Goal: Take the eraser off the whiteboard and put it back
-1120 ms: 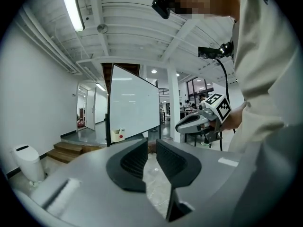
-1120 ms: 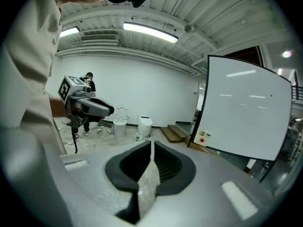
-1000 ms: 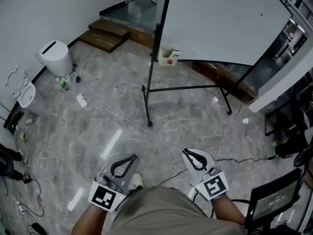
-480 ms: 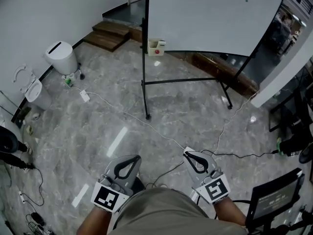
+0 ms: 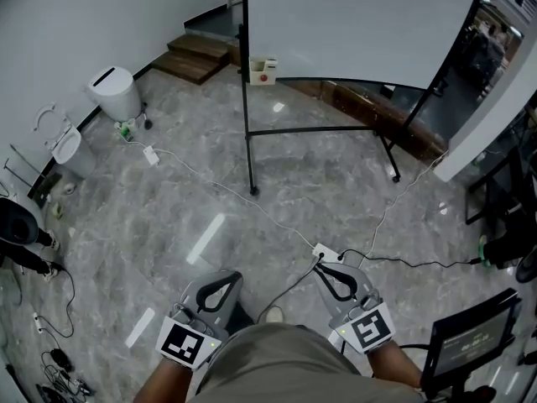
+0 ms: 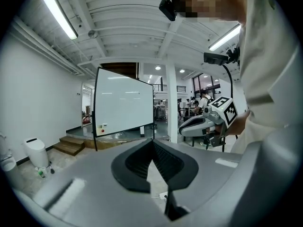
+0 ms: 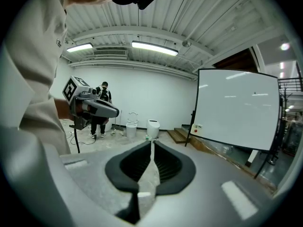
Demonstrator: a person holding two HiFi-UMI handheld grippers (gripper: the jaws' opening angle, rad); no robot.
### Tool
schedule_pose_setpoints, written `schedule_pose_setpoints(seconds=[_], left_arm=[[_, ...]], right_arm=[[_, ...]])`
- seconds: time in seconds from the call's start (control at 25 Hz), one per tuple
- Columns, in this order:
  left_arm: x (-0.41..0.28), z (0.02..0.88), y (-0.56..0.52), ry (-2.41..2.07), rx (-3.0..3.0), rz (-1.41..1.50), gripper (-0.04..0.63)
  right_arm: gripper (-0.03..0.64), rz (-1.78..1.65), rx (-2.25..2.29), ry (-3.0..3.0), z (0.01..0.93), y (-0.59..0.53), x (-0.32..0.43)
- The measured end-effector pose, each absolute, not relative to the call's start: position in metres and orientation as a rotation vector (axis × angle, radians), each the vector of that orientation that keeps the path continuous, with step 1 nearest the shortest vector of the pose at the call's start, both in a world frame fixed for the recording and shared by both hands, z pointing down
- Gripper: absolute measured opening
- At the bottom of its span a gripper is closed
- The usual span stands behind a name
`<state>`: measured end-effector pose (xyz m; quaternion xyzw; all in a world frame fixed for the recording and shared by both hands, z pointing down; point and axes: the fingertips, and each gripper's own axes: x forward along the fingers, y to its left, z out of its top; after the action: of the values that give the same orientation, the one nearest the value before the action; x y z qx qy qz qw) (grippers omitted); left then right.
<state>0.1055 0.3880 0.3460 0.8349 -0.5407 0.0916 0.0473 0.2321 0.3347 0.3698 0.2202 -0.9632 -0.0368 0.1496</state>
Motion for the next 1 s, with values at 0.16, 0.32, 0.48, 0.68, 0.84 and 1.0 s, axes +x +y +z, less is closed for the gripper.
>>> schedule_pose_setpoints(seconds=[0.16, 0.32, 0.48, 0.68, 0.84, 1.0], left_arm=[[0.124, 0.345, 0.395, -1.625, 2.568, 0.292, 0.006], [0.140, 0.340, 0.397, -1.617, 2.598, 0.295, 0.006], [0.146, 0.338, 0.399, -1.619, 2.601, 0.299, 0.006], [0.146, 0.338, 0.405, -1.605, 2.601, 0.300, 0.006], [0.145, 0.341, 0.406, -1.592, 2.597, 0.300, 0.006], [0.148, 0.343, 0.402, -1.580, 2.597, 0.304, 0.006]], right_arm=[[0.014, -0.106, 0.637, -2.774, 0.370, 0.348, 0.248], [0.014, -0.112, 0.647, -2.772, 0.370, 0.353, 0.261], [0.014, -0.141, 0.651, -2.785, 0.364, 0.356, 0.264], [0.014, -0.149, 0.656, -2.778, 0.362, 0.360, 0.263], [0.012, -0.129, 0.655, -2.774, 0.366, 0.362, 0.259], [0.014, -0.130, 0.659, -2.777, 0.365, 0.357, 0.258]])
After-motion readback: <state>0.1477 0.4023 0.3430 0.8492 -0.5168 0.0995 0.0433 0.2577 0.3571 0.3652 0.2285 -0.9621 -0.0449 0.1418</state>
